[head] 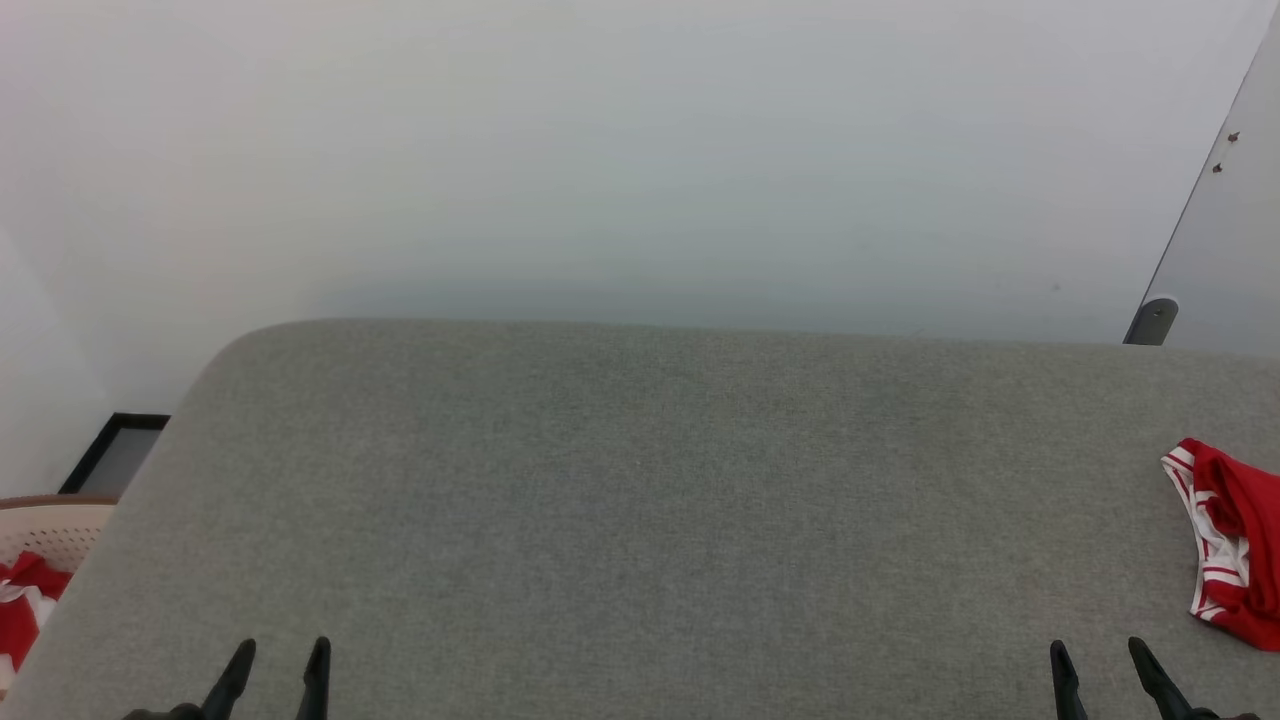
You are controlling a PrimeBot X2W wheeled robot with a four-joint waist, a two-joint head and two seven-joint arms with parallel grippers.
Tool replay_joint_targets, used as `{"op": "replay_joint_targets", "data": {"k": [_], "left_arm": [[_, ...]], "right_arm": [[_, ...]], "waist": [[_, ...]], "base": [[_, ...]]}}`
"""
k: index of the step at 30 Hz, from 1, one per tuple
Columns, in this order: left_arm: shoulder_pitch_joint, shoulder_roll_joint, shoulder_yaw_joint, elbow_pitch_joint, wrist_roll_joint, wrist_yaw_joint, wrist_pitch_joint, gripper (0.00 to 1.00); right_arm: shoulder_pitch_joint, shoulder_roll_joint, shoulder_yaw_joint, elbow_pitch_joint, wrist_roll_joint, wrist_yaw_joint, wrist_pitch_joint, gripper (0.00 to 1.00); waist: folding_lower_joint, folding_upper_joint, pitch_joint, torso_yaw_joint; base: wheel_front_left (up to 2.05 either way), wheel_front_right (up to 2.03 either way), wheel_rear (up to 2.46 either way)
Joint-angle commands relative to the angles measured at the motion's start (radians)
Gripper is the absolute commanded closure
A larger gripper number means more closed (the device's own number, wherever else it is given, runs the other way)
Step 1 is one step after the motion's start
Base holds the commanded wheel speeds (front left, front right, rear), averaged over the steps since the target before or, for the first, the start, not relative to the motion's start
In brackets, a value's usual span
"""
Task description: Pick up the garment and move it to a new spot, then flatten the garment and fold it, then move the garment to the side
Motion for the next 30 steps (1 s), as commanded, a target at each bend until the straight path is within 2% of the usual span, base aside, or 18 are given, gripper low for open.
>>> {"op": "replay_joint_targets", "data": {"k": [1,11,12,17,30], "left_arm": [[0.008,-0.003,0.004,0.002,0.011,-0.006,0.000,0.00],[0.010,-0.018,0.021,0.000,0.019,-0.008,0.000,0.00],[0.001,-0.017,0.021,0.001,0.018,-0.008,0.000,1.00],[0.014,-0.052,0.012,0.036,0.005,-0.008,0.006,1.00],[-0.033,-0.099,0.045,0.031,-0.195,-0.016,0.072,1.00]], "right_arm": [[0.014,0.001,0.002,-0.006,-0.009,-0.002,-0.005,0.00],[0.014,0.003,0.009,-0.008,-0.007,-0.002,-0.005,0.00],[0.000,0.001,0.009,-0.004,0.000,0.000,0.000,1.00],[-0.002,0.009,0.007,0.039,0.018,0.000,0.012,1.00],[-0.050,0.015,-0.002,0.037,0.280,0.000,0.077,1.00]], "waist": [[0.0000,0.0000,0.000,0.000],[0.0000,0.0000,-0.004,0.001],[0.0000,0.0000,-0.004,0.001],[0.0000,0.0000,-0.004,0.001],[0.0000,0.0000,0.011,-0.007]], "base": [[0.00,0.00,0.00],[0.00,0.00,0.00],[0.00,0.00,0.00],[0.00,0.00,0.00],[0.00,0.00,0.00]]}}
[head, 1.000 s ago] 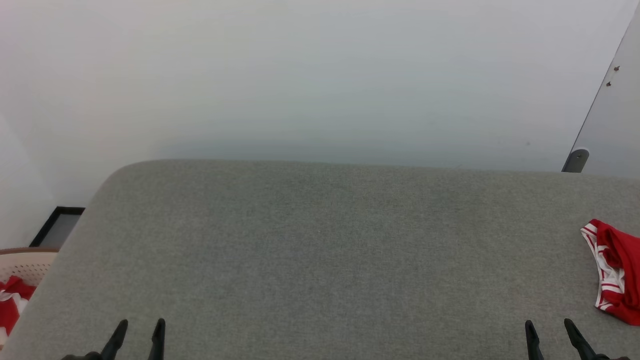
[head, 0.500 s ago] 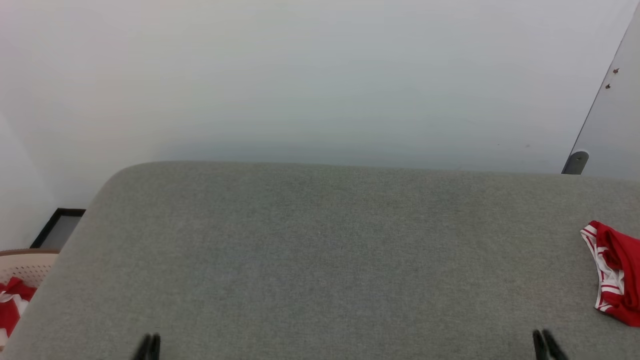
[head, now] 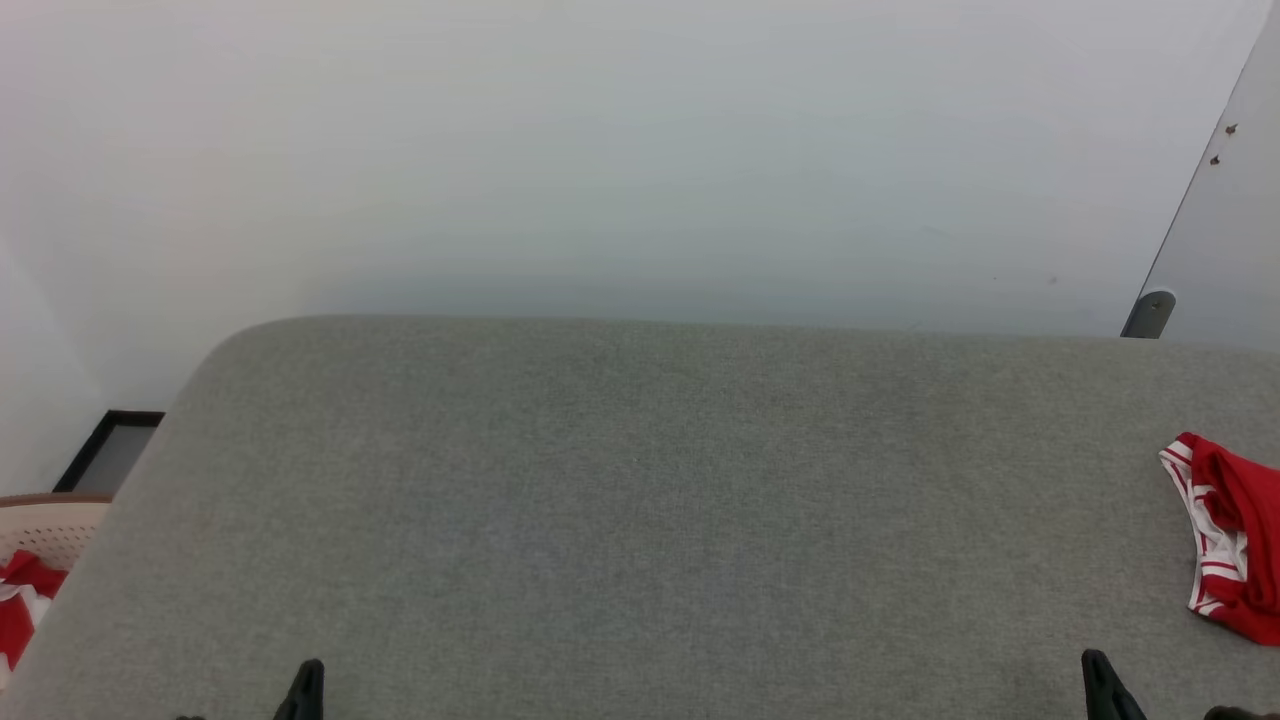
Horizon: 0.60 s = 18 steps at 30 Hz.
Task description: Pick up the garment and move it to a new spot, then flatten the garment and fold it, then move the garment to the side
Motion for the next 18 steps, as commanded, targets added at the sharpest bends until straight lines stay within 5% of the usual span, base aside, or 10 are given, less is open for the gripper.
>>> {"op": "replay_joint_targets", "data": {"k": [1,18], "left_arm": [[-0.032,0.002,0.013,-0.017,-0.037,-0.007,0.008,1.00],[-0.082,-0.049,0.046,-0.024,-0.255,-0.016,0.078,1.00]], "right_arm": [[-0.033,-0.001,-0.005,-0.019,0.048,0.000,0.009,1.00],[-0.083,0.006,-0.011,-0.022,0.333,0.000,0.076,1.00]], "waist": [[0.0000,0.0000,0.002,-0.001],[0.0000,0.0000,0.021,-0.010]], "base": [[0.00,0.00,0.00],[0.00,0.00,0.00]]}}
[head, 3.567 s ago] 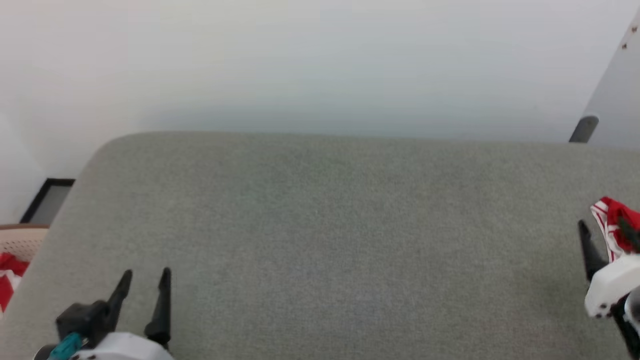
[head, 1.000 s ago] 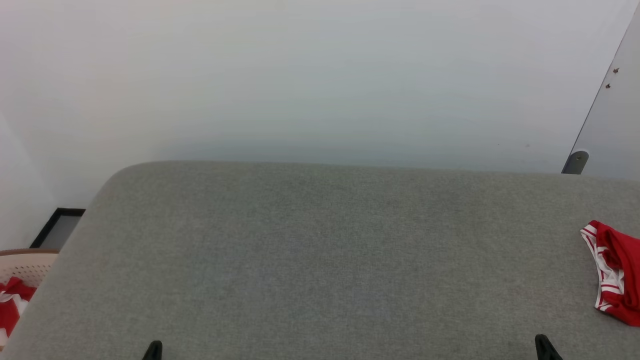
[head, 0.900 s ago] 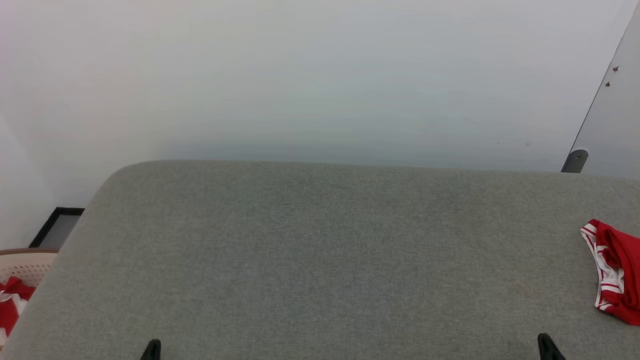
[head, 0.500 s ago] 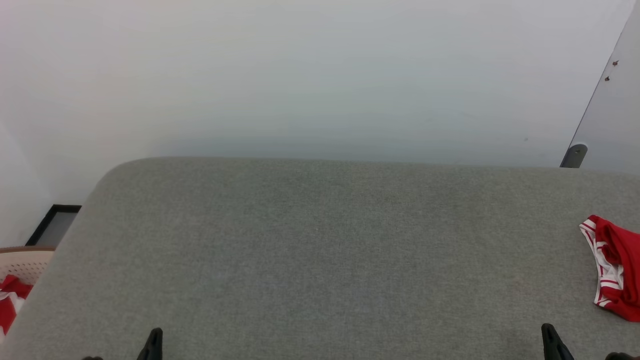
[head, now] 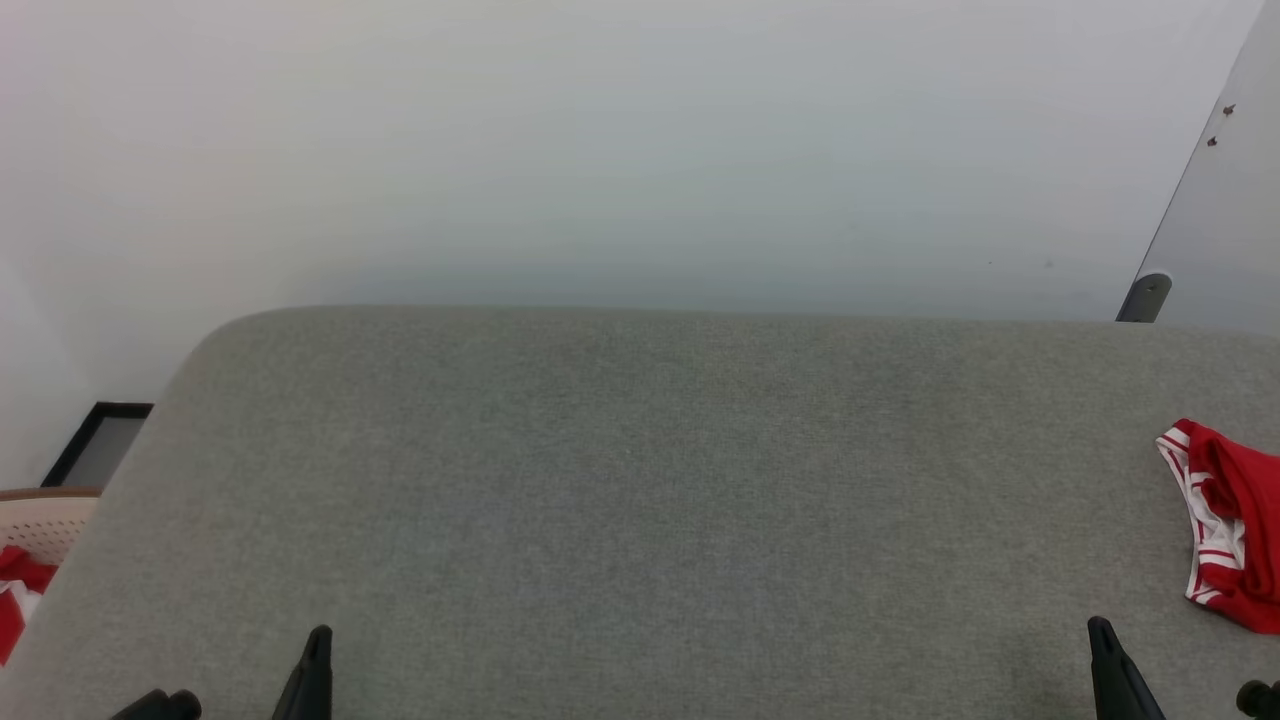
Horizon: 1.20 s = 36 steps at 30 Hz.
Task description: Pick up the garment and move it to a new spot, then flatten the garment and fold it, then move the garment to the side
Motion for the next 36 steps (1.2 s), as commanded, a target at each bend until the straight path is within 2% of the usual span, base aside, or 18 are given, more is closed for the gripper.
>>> {"op": "replay_joint_targets", "data": {"k": [1,22,36], "left_arm": [[-0.030,0.001,0.011,-0.015,-0.031,-0.008,0.007,1.00],[-0.081,-0.050,0.045,-0.021,-0.249,-0.017,0.078,1.00],[-0.106,-0.078,0.063,-0.024,-0.363,-0.021,0.115,1.00]], "right_arm": [[-0.032,0.000,-0.004,-0.014,0.044,0.000,0.008,1.00],[-0.084,0.006,-0.014,-0.015,0.329,-0.001,0.077,1.00],[-0.110,0.010,-0.020,-0.015,0.474,-0.001,0.114,1.00]], "waist": [[0.0000,0.0000,0.002,-0.001],[0.0000,0.0000,0.026,-0.013],[0.0000,0.0000,0.041,-0.020]], "base": [[0.00,0.00,0.00],[0.00,0.00,0.00],[0.00,0.00,0.00]]}}
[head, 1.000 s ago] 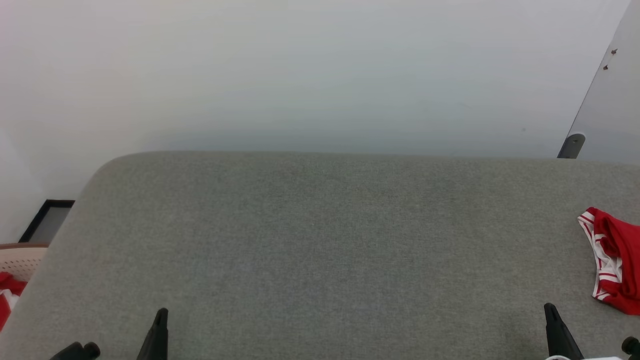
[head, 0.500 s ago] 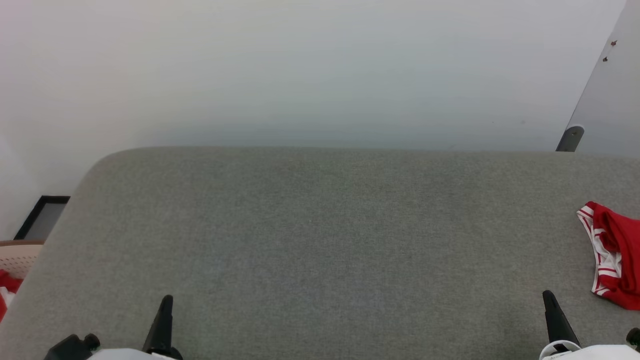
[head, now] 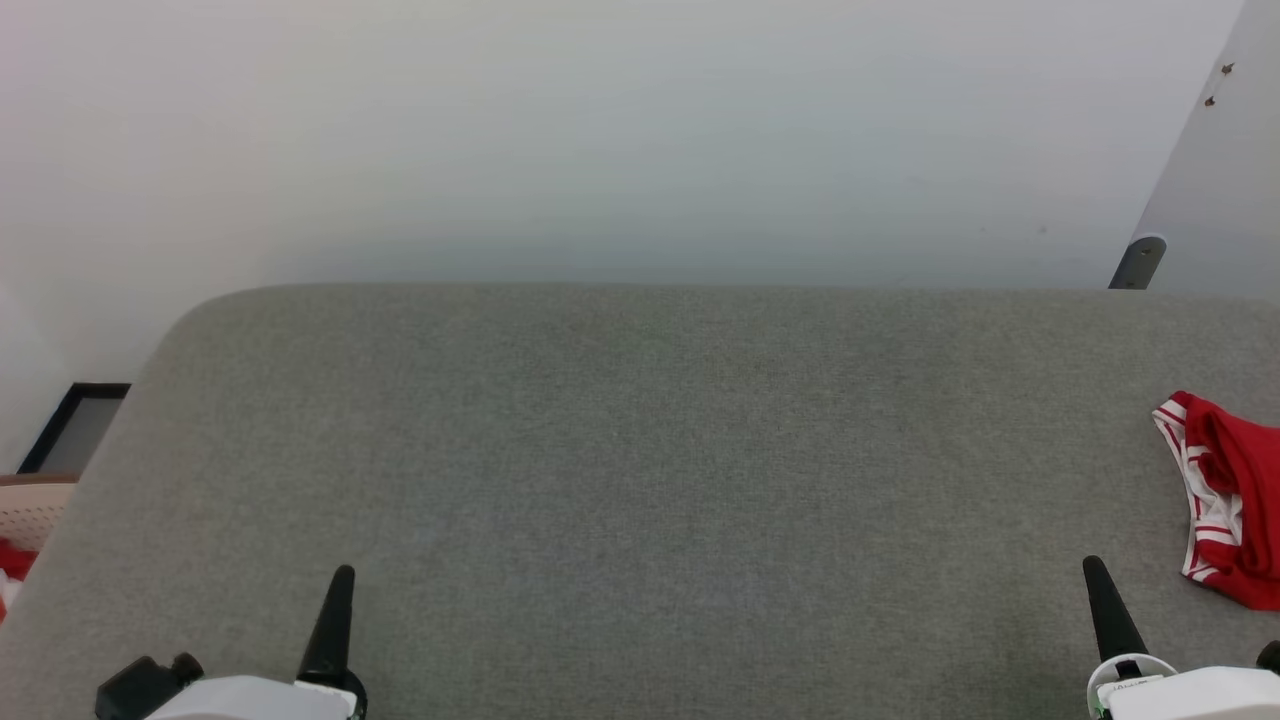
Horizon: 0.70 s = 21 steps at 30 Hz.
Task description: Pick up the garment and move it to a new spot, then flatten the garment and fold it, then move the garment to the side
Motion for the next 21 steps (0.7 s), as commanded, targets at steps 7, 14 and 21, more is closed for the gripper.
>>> {"op": "replay_joint_targets", "data": {"k": [7,14,21], "left_arm": [[-0.032,-0.012,0.015,-0.012,-0.068,-0.008,0.021,1.00],[-0.044,-0.024,0.023,-0.013,-0.121,-0.011,0.038,1.00],[-0.055,-0.036,0.031,-0.014,-0.170,-0.014,0.053,1.00]], "right_arm": [[-0.034,0.001,-0.008,-0.010,0.085,-0.001,0.022,1.00],[-0.045,0.003,-0.010,-0.009,0.154,0.000,0.038,1.00],[-0.055,0.005,-0.012,-0.010,0.220,-0.001,0.054,1.00]], "waist": [[0.0000,0.0000,0.008,-0.004],[0.0000,0.0000,0.016,-0.008],[0.0000,0.0000,0.024,-0.012]], "base": [[0.00,0.00,0.00],[0.00,0.00,0.00],[0.00,0.00,0.00]]}}
